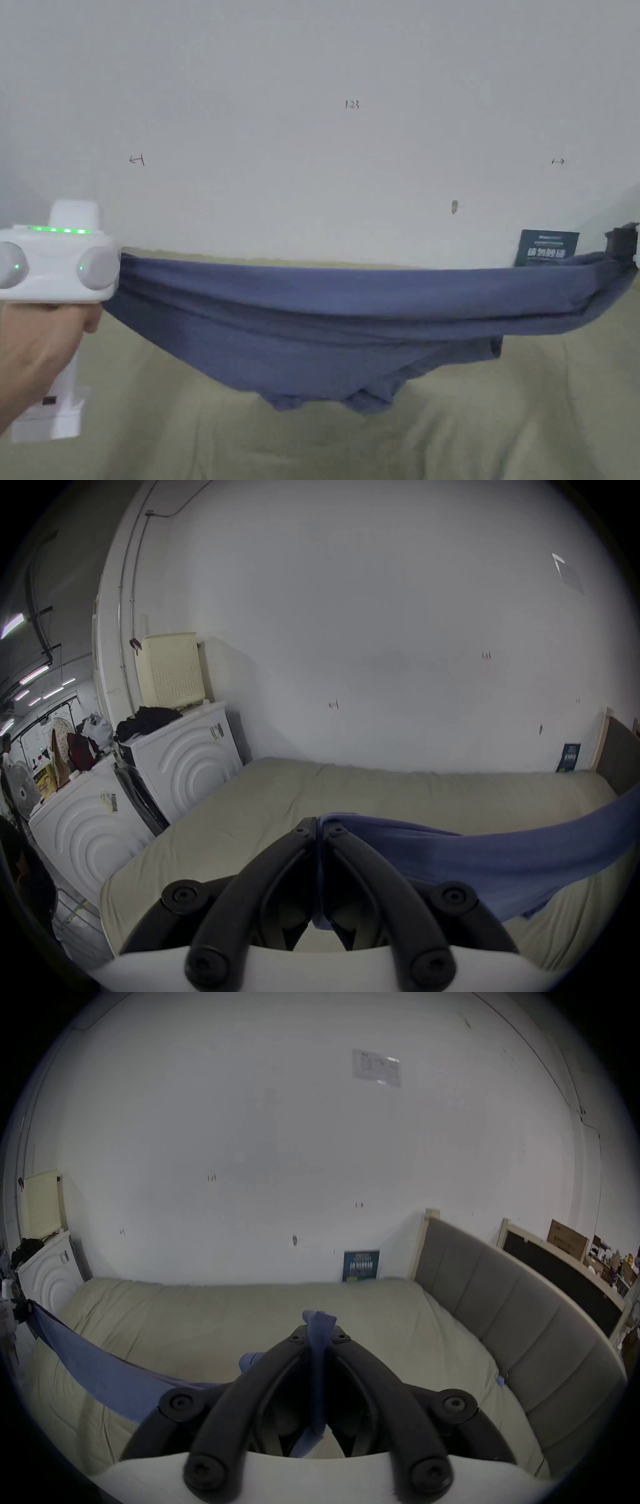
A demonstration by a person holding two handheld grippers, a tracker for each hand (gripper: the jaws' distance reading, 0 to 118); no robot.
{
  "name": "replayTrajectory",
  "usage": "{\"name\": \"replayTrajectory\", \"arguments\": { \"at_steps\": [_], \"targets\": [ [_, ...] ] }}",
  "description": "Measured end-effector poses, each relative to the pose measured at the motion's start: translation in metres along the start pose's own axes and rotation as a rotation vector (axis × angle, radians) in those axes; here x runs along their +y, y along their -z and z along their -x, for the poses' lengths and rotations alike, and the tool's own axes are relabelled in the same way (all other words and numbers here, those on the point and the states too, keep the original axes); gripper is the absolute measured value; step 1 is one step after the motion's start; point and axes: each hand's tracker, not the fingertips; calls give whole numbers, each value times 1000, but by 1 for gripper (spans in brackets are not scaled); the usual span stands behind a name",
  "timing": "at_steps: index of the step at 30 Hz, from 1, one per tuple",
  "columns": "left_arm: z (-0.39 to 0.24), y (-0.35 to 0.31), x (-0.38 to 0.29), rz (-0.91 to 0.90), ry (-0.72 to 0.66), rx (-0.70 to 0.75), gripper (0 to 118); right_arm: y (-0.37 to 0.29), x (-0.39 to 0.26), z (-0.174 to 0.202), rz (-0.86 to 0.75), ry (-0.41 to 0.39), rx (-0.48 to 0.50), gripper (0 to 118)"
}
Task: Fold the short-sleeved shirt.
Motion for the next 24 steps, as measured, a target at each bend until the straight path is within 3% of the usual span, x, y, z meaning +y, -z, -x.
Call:
{"name": "replayTrajectory", "arguments": {
  "at_steps": [6,13,24],
  "targets": [
    [23,-39,-110,138,25,-88,1,-53,-102,-17,117,4,34,7],
    [59,-99,-213,275,43,-165,1,-133,-220,-30,260,84,65,7],
    [115,-161,-288,398,33,-235,1,-211,-333,-81,375,219,44,7]
  ]
}}
